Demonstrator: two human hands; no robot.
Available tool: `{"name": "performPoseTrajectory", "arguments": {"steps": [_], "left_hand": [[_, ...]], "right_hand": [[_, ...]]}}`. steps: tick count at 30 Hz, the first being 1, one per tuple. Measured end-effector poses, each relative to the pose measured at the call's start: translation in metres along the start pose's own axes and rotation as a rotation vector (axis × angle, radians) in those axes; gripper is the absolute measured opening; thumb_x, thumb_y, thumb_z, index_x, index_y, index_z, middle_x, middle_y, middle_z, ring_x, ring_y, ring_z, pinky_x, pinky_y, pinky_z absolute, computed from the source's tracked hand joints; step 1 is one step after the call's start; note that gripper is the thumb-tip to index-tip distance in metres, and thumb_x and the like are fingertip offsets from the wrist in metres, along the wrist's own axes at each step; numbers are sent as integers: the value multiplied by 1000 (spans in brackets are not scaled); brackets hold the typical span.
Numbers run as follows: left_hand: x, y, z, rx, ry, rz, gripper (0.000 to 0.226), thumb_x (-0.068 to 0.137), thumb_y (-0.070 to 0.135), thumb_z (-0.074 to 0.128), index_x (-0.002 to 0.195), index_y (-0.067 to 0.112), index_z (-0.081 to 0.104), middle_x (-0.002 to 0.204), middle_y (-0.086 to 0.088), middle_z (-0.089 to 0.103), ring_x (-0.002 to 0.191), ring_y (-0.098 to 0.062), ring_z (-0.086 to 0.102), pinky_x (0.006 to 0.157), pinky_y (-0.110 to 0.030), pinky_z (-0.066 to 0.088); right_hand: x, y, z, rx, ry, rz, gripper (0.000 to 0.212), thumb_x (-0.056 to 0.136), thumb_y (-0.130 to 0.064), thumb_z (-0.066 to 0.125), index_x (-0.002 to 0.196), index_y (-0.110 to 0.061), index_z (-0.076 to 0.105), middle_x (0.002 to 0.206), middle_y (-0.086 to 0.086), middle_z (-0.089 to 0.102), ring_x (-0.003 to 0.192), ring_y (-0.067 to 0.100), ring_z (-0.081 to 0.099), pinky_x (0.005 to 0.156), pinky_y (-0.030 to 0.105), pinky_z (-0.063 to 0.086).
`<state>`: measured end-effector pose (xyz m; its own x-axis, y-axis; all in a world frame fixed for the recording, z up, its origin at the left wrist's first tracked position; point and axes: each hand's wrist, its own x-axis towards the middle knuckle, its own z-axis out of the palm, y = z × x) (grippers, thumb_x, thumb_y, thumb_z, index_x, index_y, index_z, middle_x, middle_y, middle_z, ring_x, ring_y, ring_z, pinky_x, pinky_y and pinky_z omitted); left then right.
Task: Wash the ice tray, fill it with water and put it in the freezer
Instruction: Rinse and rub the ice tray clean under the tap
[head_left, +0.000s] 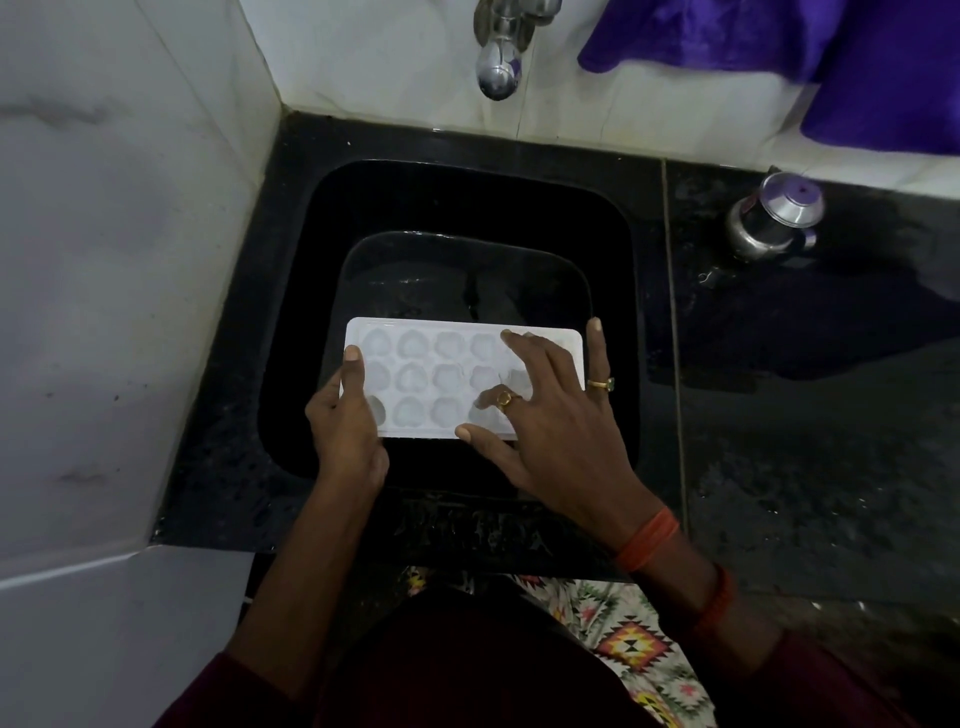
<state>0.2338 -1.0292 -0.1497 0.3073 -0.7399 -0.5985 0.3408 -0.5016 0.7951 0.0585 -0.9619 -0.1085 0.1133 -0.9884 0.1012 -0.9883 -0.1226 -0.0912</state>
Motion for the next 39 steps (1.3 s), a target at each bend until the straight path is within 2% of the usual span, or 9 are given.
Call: {"name": "performPoseTrajectory", "arguments": {"steps": [8, 14, 20, 24, 30, 39], "left_hand": [[-3, 1, 2, 1, -1, -2, 28, 98, 40, 62, 98, 14, 73, 101, -5, 77, 92, -24, 76, 74, -45, 63], [-2, 1, 0, -1, 9, 16, 27, 99, 38, 61, 95, 13, 72, 94, -3, 77, 82, -20, 76, 63, -36, 63], [-1, 0, 0, -20, 8, 18, 26, 99, 37, 61, 93, 14, 72, 86, 1, 77, 79, -18, 76, 61, -35, 62], [-2, 1, 1, -9, 3, 23, 27, 100, 38, 60, 96, 14, 72, 95, -3, 77, 83, -20, 76, 65, -37, 63], [1, -2, 2, -10, 20, 6, 27, 99, 39, 62, 94, 15, 73, 98, -5, 77, 89, -23, 76, 70, -40, 63], [0, -4, 2, -16, 21, 6, 27, 99, 39, 61, 93, 15, 73, 92, -2, 77, 82, -20, 76, 62, -36, 62]], "right_hand": [[2, -5, 3, -6, -76, -2, 62, 95, -74, 36, 101, -28, 77, 154, 10, 44, 144, 26, 39, 122, 61, -7], [1, -10, 5, -34, -126, -17, 62, 95, -74, 35, 102, -30, 78, 157, 12, 41, 145, 29, 37, 122, 61, -7], [3, -10, 1, 3, -83, -4, 60, 95, -73, 38, 100, -29, 78, 154, 11, 44, 145, 27, 38, 123, 59, -9], [3, -9, 2, 2, -103, -2, 60, 95, -73, 38, 101, -29, 77, 154, 12, 44, 145, 28, 38, 123, 59, -8], [2, -11, 2, -14, -113, -2, 61, 95, -73, 38, 102, -28, 78, 153, 12, 46, 144, 28, 38, 123, 58, -9], [1, -13, -1, -13, -135, 9, 65, 95, -74, 36, 101, -26, 78, 152, 9, 46, 145, 25, 37, 122, 56, -15]]}}
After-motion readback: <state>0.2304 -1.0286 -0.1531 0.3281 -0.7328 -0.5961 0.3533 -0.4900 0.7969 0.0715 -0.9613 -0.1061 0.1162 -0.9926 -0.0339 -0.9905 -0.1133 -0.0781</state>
